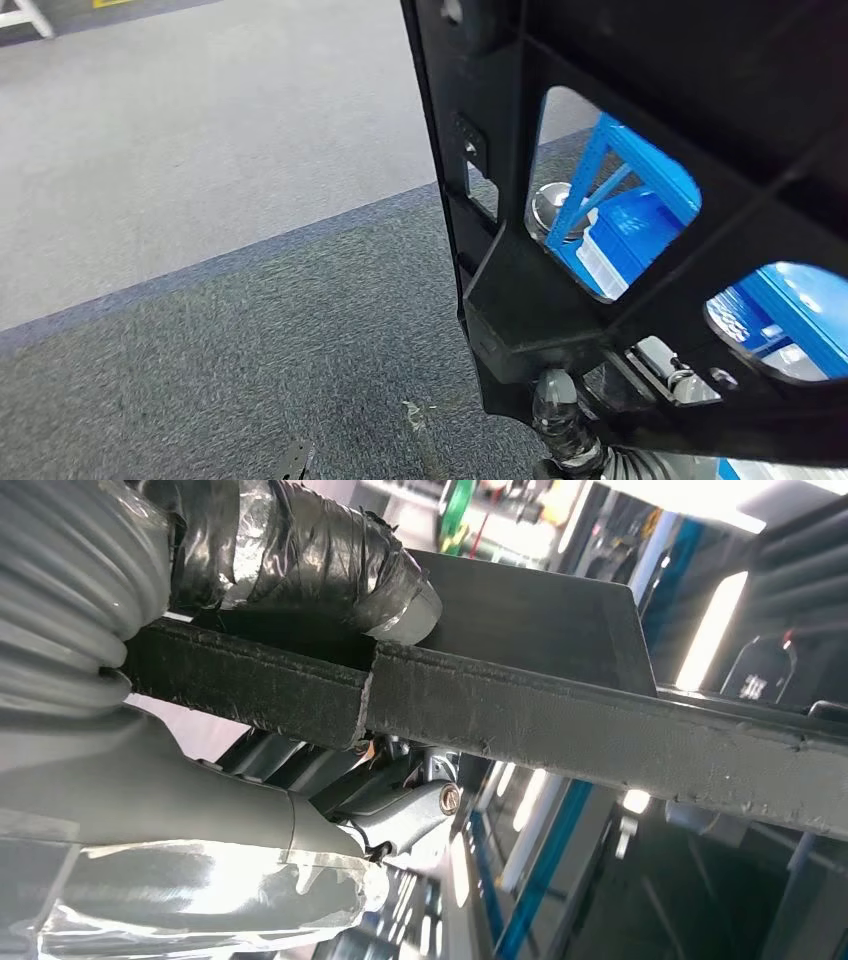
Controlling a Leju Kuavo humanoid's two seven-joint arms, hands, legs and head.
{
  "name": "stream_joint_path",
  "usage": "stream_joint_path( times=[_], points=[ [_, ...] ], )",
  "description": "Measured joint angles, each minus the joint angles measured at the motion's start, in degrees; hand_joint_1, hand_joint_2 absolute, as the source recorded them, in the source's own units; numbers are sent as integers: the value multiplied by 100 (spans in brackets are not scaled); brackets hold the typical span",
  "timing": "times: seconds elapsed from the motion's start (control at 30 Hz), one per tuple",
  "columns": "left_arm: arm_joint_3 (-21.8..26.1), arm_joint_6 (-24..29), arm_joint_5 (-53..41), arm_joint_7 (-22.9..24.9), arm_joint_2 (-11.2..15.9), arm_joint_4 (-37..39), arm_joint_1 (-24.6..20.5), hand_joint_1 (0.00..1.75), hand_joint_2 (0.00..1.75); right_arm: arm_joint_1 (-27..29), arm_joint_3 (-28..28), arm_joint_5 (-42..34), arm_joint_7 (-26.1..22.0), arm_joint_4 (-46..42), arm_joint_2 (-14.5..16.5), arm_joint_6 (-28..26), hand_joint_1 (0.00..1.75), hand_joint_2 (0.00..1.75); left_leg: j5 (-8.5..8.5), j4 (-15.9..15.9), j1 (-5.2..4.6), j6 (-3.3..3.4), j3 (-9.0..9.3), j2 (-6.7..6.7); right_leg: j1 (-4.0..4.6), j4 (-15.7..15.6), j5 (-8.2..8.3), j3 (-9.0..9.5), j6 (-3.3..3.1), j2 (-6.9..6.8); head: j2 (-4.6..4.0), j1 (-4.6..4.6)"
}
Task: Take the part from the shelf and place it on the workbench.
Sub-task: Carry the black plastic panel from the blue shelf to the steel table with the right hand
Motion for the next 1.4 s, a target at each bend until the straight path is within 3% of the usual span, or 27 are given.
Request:
stream_joint_path(
  times=[0.03, 0.1, 0.13, 0.2, 0.27, 0.3, 0.33, 0.4, 0.47, 0.53, 0.57, 0.63, 0.67, 0.7, 0.77, 0.83, 0.9, 0.97, 1.03, 1.07, 1.1, 1.13, 1.2, 1.27, 1.33, 1.4],
  points=[
    [-10, 1, -10, 10, 2, 0, -1, 0, 175, 16, 0, -66, -50, -30, 0, 33, 175, 175, 21, -50, 6, 74, 31, -150, -2, 395, -162, -198, 31, 114, 0, 9],
    [-39, 1, -35, 51, 3, 0, 6, 0, 175, 47, 0, -169, -123, -99, -1, 116, 175, 175, 43, -114, 41, 176, 106, -510, -15, 850, -228, -466, 87, 391, 0, 27],
    [-51, -1, -47, 72, 1, 0, 4, 0, 175, 61, 0, -202, -140, -122, -1, 150, 175, 175, 13, -64, 55, 161, 100, -657, -28, 795, -110, -493, 100, 481, -1, 34],
    [-62, -2, -62, 99, 2, 0, 2, 0, 175, 64, 0, -270, -164, -161, 0, 202, 175, 175, -48, 60, 68, 89, 46, -822, -70, 172, 142, -221, 115, 695, -1, 43],
    [-73, -2, -83, 112, 4, 0, 2, 0, 175, 71, 0, -333, -203, -202, -1, 249, 175, 175, -63, 121, 73, 24, -20, -940, -68, 17, 136, -143, 89, 795, 0, 38],
    [-81, -2, -91, 119, 5, 1, 11, 0, 175, 74, 0, -354, -217, -220, 0, 265, 175, 175, -53, 115, 84, 0, -38, -995, -63, 17, 144, -137, 56, 742, 0, 31],
    [-92, -1, -98, 124, 10, 1, 26, 0, 175, 73, 0, -367, -227, -232, 0, 276, 175, 175, -54, 120, 87, -25, -55, -1000, -62, 0, 153, -129, 27, 684, 0, 25],
    [-123, 3, -115, 136, 16, 1, 42, 0, 175, 71, 0, -382, -230, -259, 3, 295, 175, 175, -186, 347, 81, -77, -174, -779, -75, -37, 166, -98, -36, 560, 0, -50],
    [-150, 10, -146, 144, 14, 0, 28, 0, 175, 73, 0, -379, -228, -301, 4, 339, 175, 175, -481, 962, 97, -132, -483, -465, -61, -53, 159, -80, -79, 421, 0, -158],
    [-166, 16, -176, 149, 8, 0, 17, 0, 175, 75, 0, -366, -222, -324, 4, 375, 175, 175, -668, 1537, 126, -155, -791, -367, -37, -54, 144, -76, -99, 277, 0, -193],
    [-174, 18, -189, 153, 6, 0, 18, 0, 175, 75, 0, -358, -218, -329, 5, 380, 175, 175, -628, 1587, 130, -150, -825, -353, -29, -54, 135, -70, -101, 211, -1, -193],
    [-187, 23, -215, 163, 4, 0, 24, 0, 175, 77, 0, -341, -204, -346, 4, 382, 175, 175, -286, 1073, 117, -107, -563, -272, -17, -57, 107, -32, -101, 94, -1, -193],
    [-193, 28, -225, 168, 4, 0, 21, 0, 175, 79, 0, -334, -195, -358, 4, 382, 175, 175, -133, 689, 87, -78, -360, -146, -13, -64, 91, -5, -97, 42, -1, -191],
    [-199, 32, -234, 172, 4, 0, 12, 0, 175, 87, 0, -327, -185, -370, 4, 382, 175, 175, -32, 352, 42, -44, -179, -26, -3, -72, 76, 20, -87, -7, 0, -194],
    [-223, 46, -251, 195, 6, 0, -11, 0, 175, 110, 0, -327, -166, -382, 4, 379, 175, 175, -20, 63, -43, 7, -36, 100, 7, -107, 60, 55, -50, -110, -1, -196],
    [-256, 71, -257, 246, 16, 1, -9, 0, 175, 128, 0, -373, -159, -387, 4, 368, 175, 175, 6, -30, -48, 57, 7, -16, 0, -141, 40, 101, 9, -193, -1, -196],
    [-276, 91, -248, 292, 28, 1, 7, 0, 175, 140, -1, -474, -193, -395, 4, 355, 175, 175, 50, -152, -12, 116, 98, -138, -9, 0, -73, 82, 52, -17, -1, -188],
    [-281, 93, -234, 308, 33, 0, -4, 0, 175, 161, -2, -600, -251, -398, 4, 348, 175, 175, 67, -205, 11, 175, 150, -252, -4, 564, -351, -185, 57, 279, 0, -156],
    [-284, 90, -225, 321, 34, 0, -19, 0, 175, 182, -2, -718, -301, -394, 4, 351, 175, 175, 57, -196, 17, 207, 152, -393, 0, 1227, -573, -564, 69, 387, 0, -126],
    [-285, 89, -222, 332, 34, 0, -18, 0, 175, 188, -2, -763, -318, -389, 4, 354, 175, 175, 49, -185, 21, 205, 155, -473, -6, 1349, -546, -662, 82, 398, 0, -115],
    [-286, 87, -220, 346, 34, 0, -13, 0, 175, 190, -2, -797, -328, -384, 4, 360, 175, 175, 35, -162, 32, 193, 156, -559, -16, 1243, -401, -650, 98, 409, 0, -110],
    [-286, 86, -218, 363, 35, 0, -8, 0, 175, 190, -2, -820, -332, -379, 4, 367, 175, 175, 12, -123, 48, 168, 155, -646, -36, 946, -180, -539, 118, 444, -1, -102],
    [-287, 86, -223, 385, 43, 1, -9, 0, 175, 192, -3, -845, -333, -366, 4, 382, 175, 175, -62, 20, 75, 95, 102, -805, -94, 290, 108, -259, 148, 697, -1, -77],
    [-289, 87, -232, 393, 57, 2, -17, 0, 175, 194, -4, -869, -332, -355, 5, 410, 175, 175, -100, 122, 83, 26, 10, -933, -112, 48, 120, -157, 124, 889, -1, -47],
    [-291, 88, -236, 399, 77, 3, 1, 0, 175, 187, -4, -901, -329, -352, 4, 456, 175, 175, -84, 125, 98, -21, -51, -1042, -102, 32, 124, -158, 50, 806, -1, -41],
    [-298, 89, -243, 406, 98, 4, 29, 0, 175, 177, -4, -924, -327, -351, 9, 481, 175, 175, -149, 248, 92, -70, -126, -885, -108, -3, 133, -123, -16, 670, 0, -71]
  ],
)
